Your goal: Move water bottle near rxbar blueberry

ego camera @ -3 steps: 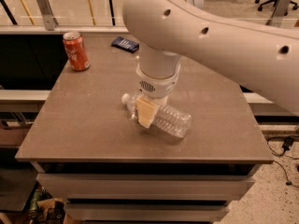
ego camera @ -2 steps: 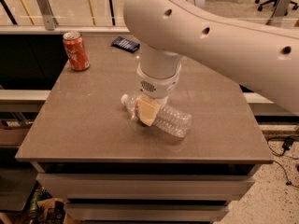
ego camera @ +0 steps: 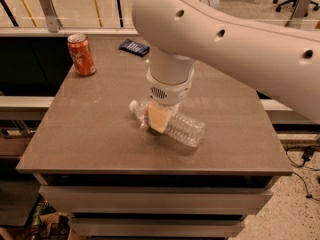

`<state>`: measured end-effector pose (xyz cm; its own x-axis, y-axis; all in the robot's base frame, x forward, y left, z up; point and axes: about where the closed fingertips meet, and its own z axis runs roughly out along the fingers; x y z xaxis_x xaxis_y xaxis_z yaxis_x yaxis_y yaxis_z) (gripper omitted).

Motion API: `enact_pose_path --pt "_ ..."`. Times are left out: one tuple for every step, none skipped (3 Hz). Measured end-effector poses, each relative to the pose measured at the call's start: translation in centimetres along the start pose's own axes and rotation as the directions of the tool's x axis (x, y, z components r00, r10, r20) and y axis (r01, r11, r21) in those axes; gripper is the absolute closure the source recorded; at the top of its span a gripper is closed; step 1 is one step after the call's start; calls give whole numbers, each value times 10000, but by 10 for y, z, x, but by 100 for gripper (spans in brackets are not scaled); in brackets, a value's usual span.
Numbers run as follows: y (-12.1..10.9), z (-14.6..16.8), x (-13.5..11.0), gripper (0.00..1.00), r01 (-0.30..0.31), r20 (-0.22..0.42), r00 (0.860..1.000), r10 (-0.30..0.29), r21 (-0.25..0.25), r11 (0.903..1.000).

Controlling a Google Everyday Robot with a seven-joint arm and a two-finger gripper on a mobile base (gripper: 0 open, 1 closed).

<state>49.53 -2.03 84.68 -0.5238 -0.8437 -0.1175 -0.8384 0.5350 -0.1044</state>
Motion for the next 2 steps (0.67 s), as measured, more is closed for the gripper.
enact_pose_path --pt "-3 -5 1 100 11 201 9998 -11 25 10000" --pt "-21 -20 6 100 -207 894 9958 185 233 9995"
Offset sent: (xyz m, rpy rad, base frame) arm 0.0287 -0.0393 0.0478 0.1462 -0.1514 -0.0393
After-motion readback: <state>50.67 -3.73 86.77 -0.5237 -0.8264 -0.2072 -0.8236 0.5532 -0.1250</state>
